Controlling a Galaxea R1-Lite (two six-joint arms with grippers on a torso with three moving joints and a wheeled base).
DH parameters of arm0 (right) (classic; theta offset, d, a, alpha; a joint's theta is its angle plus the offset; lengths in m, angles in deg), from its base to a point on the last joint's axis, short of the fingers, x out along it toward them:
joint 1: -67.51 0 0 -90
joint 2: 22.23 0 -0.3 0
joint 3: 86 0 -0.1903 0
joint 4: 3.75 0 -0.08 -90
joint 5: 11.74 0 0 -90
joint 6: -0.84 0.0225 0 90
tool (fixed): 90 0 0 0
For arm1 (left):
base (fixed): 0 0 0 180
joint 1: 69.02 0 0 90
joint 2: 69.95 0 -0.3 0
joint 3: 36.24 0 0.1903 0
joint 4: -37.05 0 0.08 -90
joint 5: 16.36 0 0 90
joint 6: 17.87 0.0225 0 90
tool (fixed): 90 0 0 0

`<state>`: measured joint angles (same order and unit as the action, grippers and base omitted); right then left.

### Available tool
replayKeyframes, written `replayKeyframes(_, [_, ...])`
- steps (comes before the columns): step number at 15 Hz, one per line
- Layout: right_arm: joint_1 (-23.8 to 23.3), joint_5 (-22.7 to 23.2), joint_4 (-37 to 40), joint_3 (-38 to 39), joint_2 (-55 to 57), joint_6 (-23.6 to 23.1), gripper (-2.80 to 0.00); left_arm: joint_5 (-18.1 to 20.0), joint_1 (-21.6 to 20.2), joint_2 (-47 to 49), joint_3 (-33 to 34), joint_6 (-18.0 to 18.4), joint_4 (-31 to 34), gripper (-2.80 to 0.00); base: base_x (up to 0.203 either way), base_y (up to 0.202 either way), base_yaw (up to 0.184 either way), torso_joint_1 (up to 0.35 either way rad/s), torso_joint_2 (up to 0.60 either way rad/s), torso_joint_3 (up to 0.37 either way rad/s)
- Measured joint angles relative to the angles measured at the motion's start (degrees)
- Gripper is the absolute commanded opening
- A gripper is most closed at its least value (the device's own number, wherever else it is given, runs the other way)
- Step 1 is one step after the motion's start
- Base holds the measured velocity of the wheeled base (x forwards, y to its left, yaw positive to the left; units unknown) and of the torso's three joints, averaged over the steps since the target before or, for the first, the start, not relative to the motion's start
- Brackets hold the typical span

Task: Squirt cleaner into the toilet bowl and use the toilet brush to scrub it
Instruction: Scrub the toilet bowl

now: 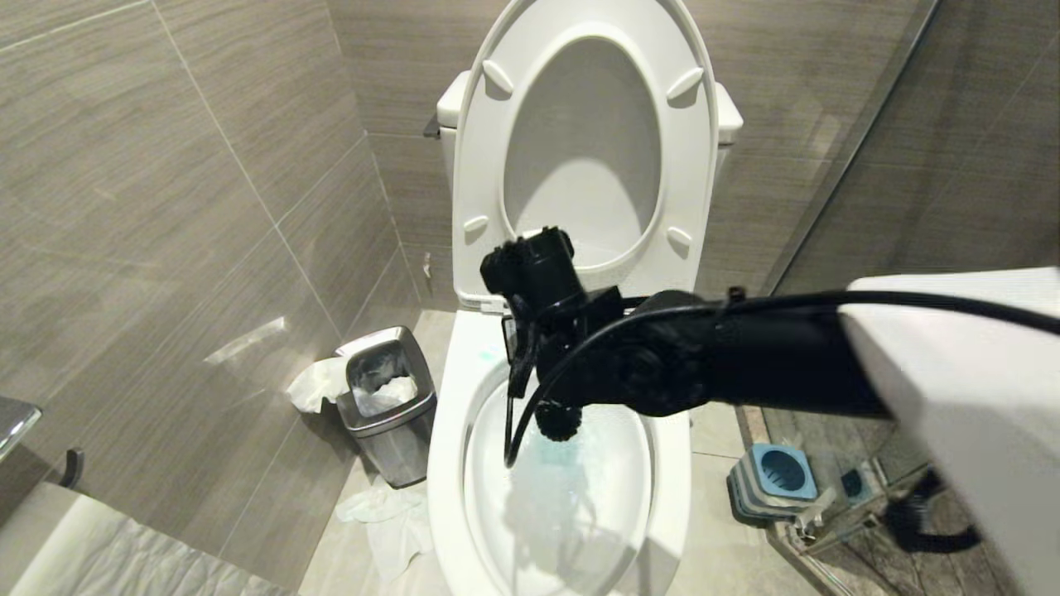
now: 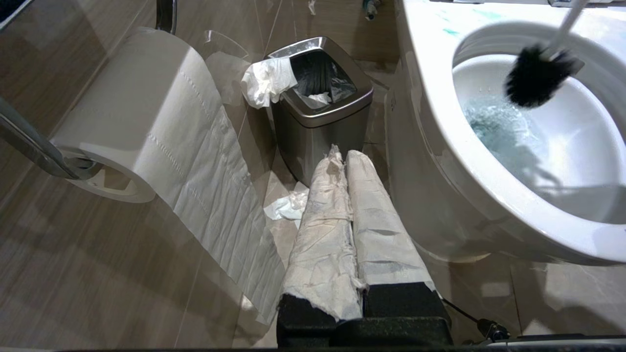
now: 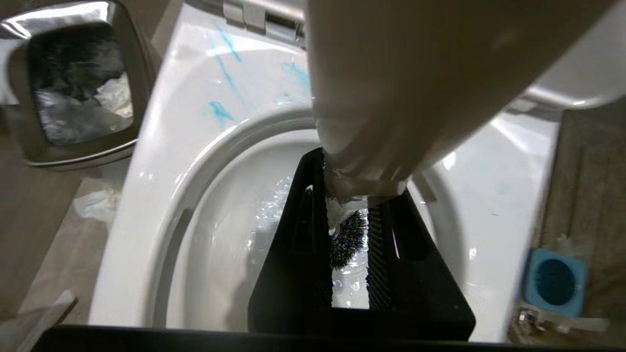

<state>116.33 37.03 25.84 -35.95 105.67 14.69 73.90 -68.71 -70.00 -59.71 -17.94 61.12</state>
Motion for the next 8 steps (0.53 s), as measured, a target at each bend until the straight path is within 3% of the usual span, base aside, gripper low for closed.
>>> replayKeyframes(3, [1.6,1.6,8.7,2.7,-12.3,-0.2,-2.8,0.0,0.0,0.0,0.0,0.0,0.0,-2.8,0.0,0.0,0.0,0.0,0.0,0.0])
replayKeyframes(8, [2.3,3.0,22.5,-5.4,-22.7,-0.8,-2.8,0.0,0.0,0.0,0.0,0.0,0.0,-2.8,0.0,0.0,0.0,0.0,0.0,0.0])
